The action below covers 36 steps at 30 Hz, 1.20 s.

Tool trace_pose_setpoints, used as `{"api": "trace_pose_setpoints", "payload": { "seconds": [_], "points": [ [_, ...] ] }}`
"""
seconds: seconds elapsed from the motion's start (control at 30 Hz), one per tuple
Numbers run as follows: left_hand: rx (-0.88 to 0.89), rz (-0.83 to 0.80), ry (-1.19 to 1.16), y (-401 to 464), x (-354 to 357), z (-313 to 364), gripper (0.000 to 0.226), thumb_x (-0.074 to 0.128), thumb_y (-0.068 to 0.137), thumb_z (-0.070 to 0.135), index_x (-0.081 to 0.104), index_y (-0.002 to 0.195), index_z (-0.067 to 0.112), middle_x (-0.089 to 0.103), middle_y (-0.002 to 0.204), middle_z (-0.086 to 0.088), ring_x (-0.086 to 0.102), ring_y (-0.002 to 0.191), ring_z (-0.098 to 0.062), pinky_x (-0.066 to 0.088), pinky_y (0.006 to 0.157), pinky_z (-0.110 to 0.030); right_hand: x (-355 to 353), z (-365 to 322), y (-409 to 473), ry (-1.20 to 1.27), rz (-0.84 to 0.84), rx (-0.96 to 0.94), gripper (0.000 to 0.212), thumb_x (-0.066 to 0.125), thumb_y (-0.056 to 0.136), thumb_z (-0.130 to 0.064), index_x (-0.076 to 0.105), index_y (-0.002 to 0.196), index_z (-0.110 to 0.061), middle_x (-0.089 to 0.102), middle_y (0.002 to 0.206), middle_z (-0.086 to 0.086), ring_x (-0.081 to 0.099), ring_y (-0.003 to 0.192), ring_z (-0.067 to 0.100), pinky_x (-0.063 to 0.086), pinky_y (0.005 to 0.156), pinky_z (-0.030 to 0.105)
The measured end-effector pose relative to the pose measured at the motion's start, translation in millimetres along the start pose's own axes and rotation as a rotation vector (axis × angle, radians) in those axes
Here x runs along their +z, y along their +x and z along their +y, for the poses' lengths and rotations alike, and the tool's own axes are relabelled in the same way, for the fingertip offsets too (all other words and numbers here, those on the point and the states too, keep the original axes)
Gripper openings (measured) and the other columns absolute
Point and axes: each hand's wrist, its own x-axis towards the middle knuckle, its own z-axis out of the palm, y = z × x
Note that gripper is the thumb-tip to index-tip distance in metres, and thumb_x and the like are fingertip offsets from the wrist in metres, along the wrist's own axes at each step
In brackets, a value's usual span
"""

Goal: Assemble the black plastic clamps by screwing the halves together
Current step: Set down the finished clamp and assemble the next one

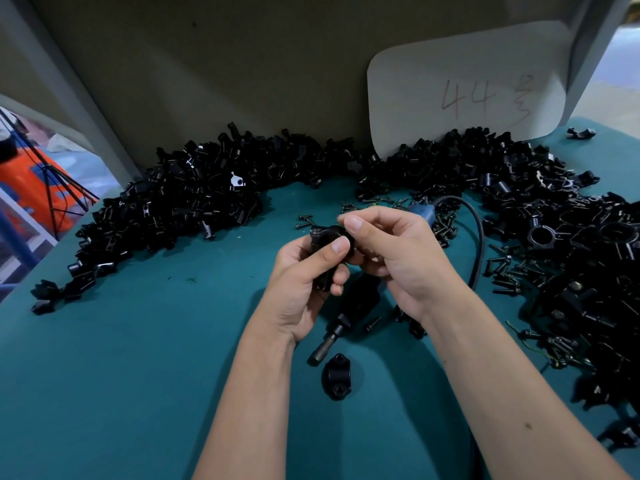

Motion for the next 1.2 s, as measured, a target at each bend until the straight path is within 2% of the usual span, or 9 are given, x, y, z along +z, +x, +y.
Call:
{"api": "trace_pose_setpoints", "payload": {
  "seconds": [0.07, 0.13, 0.23, 0.33, 0.6, 0.87, 1.0, 1.1, 1.2],
  "points": [
    [-0.011, -0.004, 0.000, 0.4, 0.8, -1.1, 0.004, 0.074, 0.084, 0.016, 0.076, 0.081, 0.015, 0.066, 0.079, -0.007, 0.051, 0.052, -0.007, 0.043, 0.043, -0.016, 0.5, 1.2, 0.6, 0.058, 0.022, 0.024, 0.018, 0.083, 0.075, -0.028, 0.068, 0.073, -0.018, 0.068, 0.070, 0.000, 0.064, 0.061, 0.016, 0.054, 0.063, 0.031],
    [-0.016, 0.001, 0.004, 1.1, 1.8, -2.4, 0.004, 0.074, 0.085, 0.015, 0.075, 0.080, 0.015, 0.065, 0.079, -0.006, 0.051, 0.052, -0.007, 0.043, 0.043, -0.016, 0.7, 2.1, 1.1, 0.095, 0.027, 0.040, 0.025, 0.084, 0.074, -0.028, 0.061, 0.071, -0.018, 0.066, 0.065, -0.002, 0.062, 0.056, 0.015, 0.054, 0.060, 0.029],
    [-0.007, -0.010, -0.003, 1.7, 0.8, -3.1, 0.006, 0.073, 0.086, 0.016, 0.078, 0.082, 0.016, 0.071, 0.084, -0.007, 0.051, 0.053, -0.006, 0.043, 0.044, -0.015, -0.6, -0.2, 0.6, 0.036, -0.005, 0.032, 0.027, 0.078, 0.080, -0.035, 0.066, 0.084, -0.012, 0.056, 0.062, -0.003, 0.051, 0.052, 0.008, 0.038, 0.047, 0.017],
    [-0.004, -0.011, -0.015, 1.9, -1.6, -2.1, 0.008, 0.074, 0.086, 0.017, 0.076, 0.091, 0.011, 0.068, 0.092, -0.013, 0.051, 0.054, -0.007, 0.042, 0.044, -0.015, -1.6, -2.2, 1.2, -0.016, -0.068, 0.001, 0.025, 0.067, 0.094, -0.034, 0.079, 0.099, -0.014, 0.060, 0.075, 0.004, 0.048, 0.059, 0.008, 0.030, 0.049, 0.019],
    [0.015, 0.005, 0.019, 0.3, -2.1, -3.5, 0.002, 0.073, 0.086, 0.014, 0.072, 0.086, 0.012, 0.067, 0.081, -0.005, 0.051, 0.053, -0.008, 0.042, 0.044, -0.017, 8.0, -3.0, 0.1, 0.042, 0.076, 0.027, 0.019, 0.075, 0.091, -0.020, 0.072, 0.084, -0.003, 0.070, 0.071, 0.002, 0.060, 0.049, 0.009, 0.041, 0.044, 0.015],
    [0.047, 0.046, 0.134, 2.3, 0.4, -5.6, 0.008, 0.078, 0.080, 0.014, 0.077, 0.077, 0.022, 0.065, 0.073, -0.002, 0.052, 0.051, -0.008, 0.041, 0.043, -0.018, 11.1, -3.2, -1.3, 0.050, 0.138, 0.073, 0.036, 0.082, 0.087, -0.022, 0.051, 0.073, -0.010, 0.062, 0.056, 0.004, 0.055, 0.041, 0.021, 0.049, 0.043, 0.028],
    [0.064, 0.037, 0.108, 2.6, 1.4, -5.2, 0.005, 0.074, 0.084, 0.015, 0.075, 0.088, 0.012, 0.072, 0.085, -0.009, 0.051, 0.051, -0.009, 0.040, 0.041, -0.018, 1.0, -1.9, 1.0, -0.048, 0.018, 0.068, 0.036, 0.074, 0.086, -0.044, 0.070, 0.089, -0.008, 0.056, 0.069, 0.004, 0.050, 0.060, 0.017, 0.038, 0.051, 0.022],
    [0.062, 0.075, 0.021, 3.4, 0.5, -3.5, 0.022, 0.071, 0.085, 0.017, 0.065, 0.098, 0.001, 0.067, 0.081, -0.012, 0.049, 0.048, -0.009, 0.039, 0.039, -0.017, -0.6, -1.3, 0.6, 0.038, -0.085, 0.056, 0.027, 0.063, 0.098, -0.032, 0.079, 0.107, -0.012, 0.069, 0.089, 0.008, 0.055, 0.067, 0.014, 0.036, 0.052, 0.020],
    [0.062, 0.059, -0.011, 1.6, -0.5, -1.7, 0.019, 0.069, 0.086, 0.018, 0.064, 0.097, 0.002, 0.065, 0.074, -0.009, 0.050, 0.047, -0.008, 0.039, 0.038, -0.016, 0.6, -0.8, 0.7, 0.031, -0.096, 0.045, 0.020, 0.062, 0.102, -0.022, 0.081, 0.103, -0.016, 0.071, 0.086, 0.005, 0.059, 0.068, 0.014, 0.042, 0.055, 0.020]
  ]
}}
